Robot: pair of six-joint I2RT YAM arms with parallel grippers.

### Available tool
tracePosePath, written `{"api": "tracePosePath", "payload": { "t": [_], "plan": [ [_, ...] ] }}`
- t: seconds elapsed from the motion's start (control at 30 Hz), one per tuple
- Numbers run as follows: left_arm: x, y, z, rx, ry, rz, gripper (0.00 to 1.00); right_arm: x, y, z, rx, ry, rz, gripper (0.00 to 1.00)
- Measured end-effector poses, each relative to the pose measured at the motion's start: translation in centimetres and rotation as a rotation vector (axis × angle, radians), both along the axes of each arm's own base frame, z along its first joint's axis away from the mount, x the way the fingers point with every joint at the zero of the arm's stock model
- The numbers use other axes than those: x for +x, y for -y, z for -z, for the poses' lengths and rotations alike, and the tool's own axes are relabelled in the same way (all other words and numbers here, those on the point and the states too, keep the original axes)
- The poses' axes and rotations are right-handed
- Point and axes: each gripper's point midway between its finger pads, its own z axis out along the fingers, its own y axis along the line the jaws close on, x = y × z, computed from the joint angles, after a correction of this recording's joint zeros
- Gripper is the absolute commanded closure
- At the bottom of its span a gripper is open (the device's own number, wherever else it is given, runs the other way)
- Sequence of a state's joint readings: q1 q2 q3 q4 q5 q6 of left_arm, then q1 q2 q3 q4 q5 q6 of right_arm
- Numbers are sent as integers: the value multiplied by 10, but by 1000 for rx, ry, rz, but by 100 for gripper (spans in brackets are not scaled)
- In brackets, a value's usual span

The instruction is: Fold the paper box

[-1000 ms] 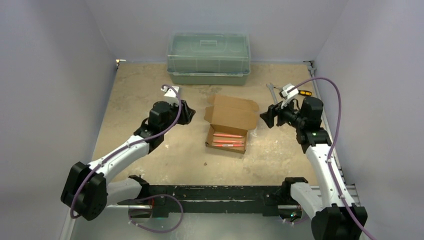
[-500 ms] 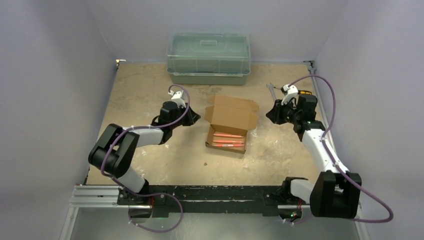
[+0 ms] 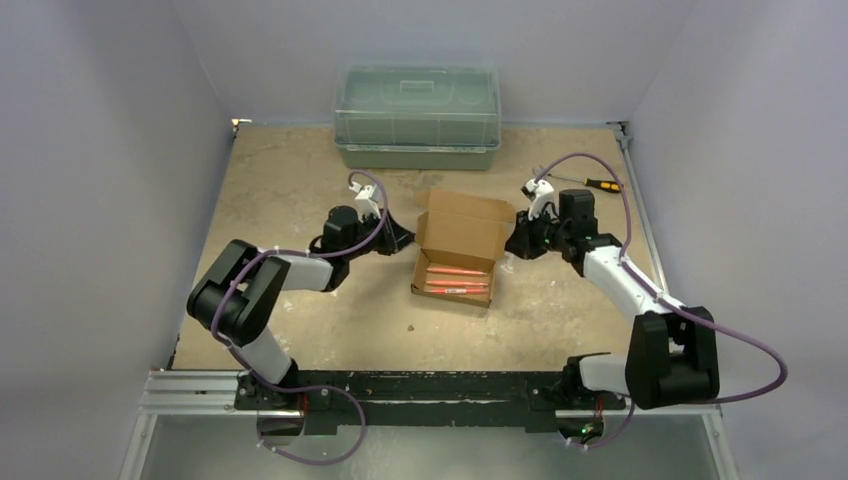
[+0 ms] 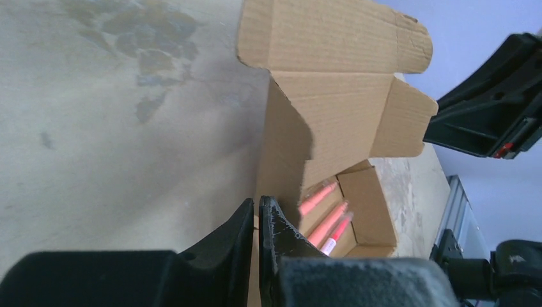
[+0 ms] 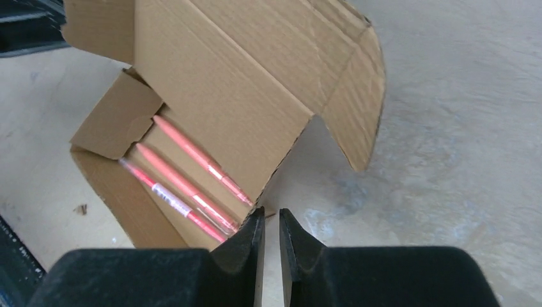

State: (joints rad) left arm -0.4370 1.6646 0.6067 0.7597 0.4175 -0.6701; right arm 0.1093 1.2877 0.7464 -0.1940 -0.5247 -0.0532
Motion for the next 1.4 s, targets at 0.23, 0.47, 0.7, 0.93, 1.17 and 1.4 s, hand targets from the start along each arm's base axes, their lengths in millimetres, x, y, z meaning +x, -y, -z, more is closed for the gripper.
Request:
{"api": "tracePosePath", "payload": {
  "t": [0.23,0.47,0.7,0.93,1.17,1.4],
  "plan": [
    [-26,31,-3,-14,12,111,94,-8,-18,-3,20,8,-82,84],
    [-38,44,6,-5,-7,148,93,-5,-27,1,11,-3,-117,83],
    [-34,41,8,-2,-10,118,93,-8,-30,12,1,-45,-133,79],
    [-46,26,-22,-28,52,88,88,-4,-26,-12,-8,27,-157,65],
    [-53,-12,-71,-64,177,-18,67,-3,-2,-56,18,163,-160,42],
    [-51,-47,-81,-18,187,-199,66,1,-2,-105,9,323,-206,1]
  ]
}}
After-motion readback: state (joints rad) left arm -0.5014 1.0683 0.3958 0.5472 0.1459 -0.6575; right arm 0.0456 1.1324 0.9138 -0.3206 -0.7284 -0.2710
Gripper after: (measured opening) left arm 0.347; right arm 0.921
